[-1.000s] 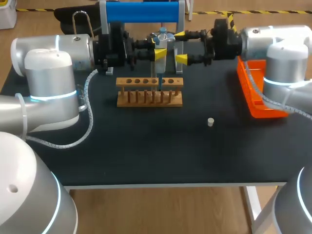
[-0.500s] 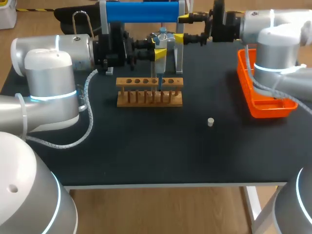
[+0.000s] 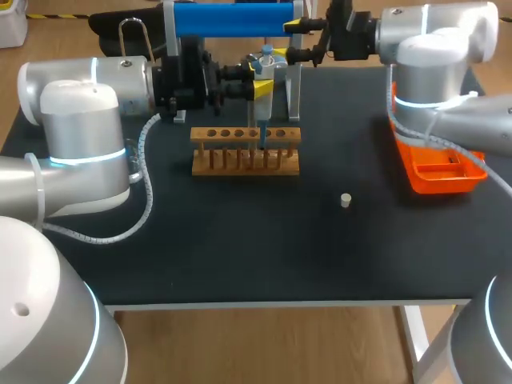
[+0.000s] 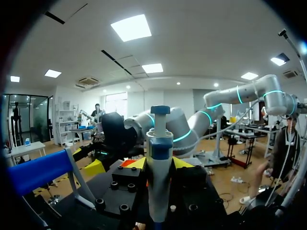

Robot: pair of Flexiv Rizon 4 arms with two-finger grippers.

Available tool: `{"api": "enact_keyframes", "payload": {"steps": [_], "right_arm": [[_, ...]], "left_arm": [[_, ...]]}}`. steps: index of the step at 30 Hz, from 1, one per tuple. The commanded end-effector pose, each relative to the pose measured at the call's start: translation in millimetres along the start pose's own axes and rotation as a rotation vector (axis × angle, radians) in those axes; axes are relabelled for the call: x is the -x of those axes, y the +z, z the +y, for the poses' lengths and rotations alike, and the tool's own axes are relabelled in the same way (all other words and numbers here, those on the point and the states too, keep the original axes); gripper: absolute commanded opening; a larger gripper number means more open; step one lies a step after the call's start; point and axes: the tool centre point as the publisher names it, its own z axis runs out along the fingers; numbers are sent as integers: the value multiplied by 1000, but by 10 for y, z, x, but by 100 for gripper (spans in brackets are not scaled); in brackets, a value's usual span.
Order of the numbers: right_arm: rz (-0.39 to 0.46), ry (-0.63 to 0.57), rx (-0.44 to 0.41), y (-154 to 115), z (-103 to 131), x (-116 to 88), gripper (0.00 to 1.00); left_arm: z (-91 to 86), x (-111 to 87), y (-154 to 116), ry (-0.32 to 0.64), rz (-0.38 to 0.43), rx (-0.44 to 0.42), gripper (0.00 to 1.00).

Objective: Invert the test tube, pick up the pipette, mount the tip to pipette, aspirate from beaker and dispense into the tube, eject the tip, return the pipette, and cap with the stopper.

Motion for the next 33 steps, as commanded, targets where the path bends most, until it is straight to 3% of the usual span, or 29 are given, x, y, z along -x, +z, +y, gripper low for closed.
{"api": "enact_keyframes", "payload": {"steps": [1, 15, 33], "right_arm": [[-10, 1, -16, 90, 7, 43, 100], [-50, -14, -57, 289, 51, 179, 100], [-58, -26, -75, 464, 115, 210, 100]], "left_arm": [[-10, -3, -5, -1, 1, 2, 0], [-10, -3, -5, -1, 1, 2, 0], [-10, -3, -5, -1, 1, 2, 0]]}}
